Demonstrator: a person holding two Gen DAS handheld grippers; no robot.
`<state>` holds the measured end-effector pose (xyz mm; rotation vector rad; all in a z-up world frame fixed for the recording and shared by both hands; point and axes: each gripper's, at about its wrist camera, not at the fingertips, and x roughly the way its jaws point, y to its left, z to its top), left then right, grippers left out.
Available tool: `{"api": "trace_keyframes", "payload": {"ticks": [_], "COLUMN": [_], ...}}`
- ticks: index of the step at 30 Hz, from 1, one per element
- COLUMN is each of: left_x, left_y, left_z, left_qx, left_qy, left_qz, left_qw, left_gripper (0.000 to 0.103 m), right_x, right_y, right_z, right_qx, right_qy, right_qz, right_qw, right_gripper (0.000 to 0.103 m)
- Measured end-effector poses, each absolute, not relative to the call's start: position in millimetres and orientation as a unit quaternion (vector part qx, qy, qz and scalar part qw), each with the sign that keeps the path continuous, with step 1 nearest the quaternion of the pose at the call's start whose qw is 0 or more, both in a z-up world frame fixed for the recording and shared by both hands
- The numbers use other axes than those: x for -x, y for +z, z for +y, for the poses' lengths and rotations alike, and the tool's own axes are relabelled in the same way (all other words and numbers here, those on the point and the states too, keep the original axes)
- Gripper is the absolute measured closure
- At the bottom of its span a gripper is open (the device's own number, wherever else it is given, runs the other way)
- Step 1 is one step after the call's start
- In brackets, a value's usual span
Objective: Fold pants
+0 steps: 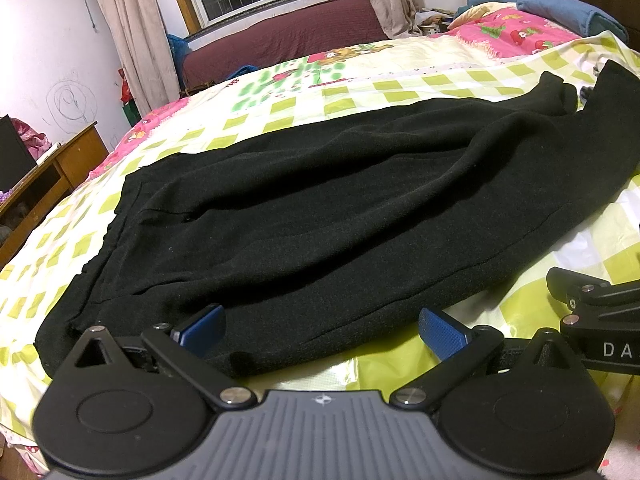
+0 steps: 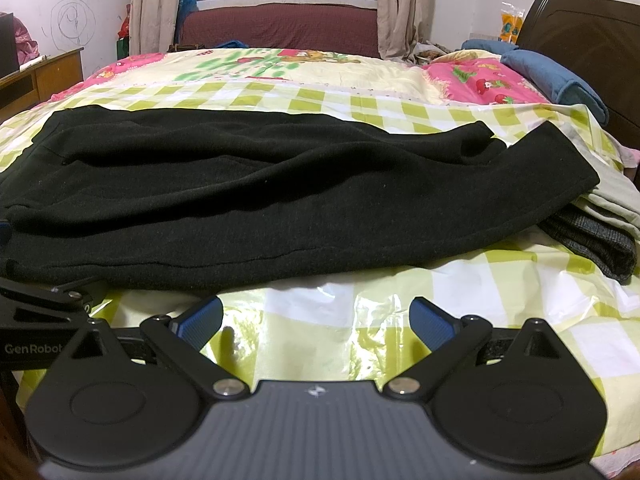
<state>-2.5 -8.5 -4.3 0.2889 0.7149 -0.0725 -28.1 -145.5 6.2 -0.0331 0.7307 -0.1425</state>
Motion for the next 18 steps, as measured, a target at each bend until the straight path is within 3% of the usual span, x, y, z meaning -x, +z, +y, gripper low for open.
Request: {"api": "trace_keyframes", "payload": {"ticks": [18], "left_x": [2.6], "left_y": [-5.0], "left_z": [-7.2], "left_qx": [-0.144], "left_qy": [-0.034], "left_qz": [0.348], "left_qw": [0.925], "left_gripper": [0.000], "right_x": [29.6], "right_y": [1.9], "right_z": [-143.1], "right_qx": [0.016], "right_qy": [-0.069], "right_qz": [0.359], "right_qw": [0.931], "right_gripper": [0.004]}}
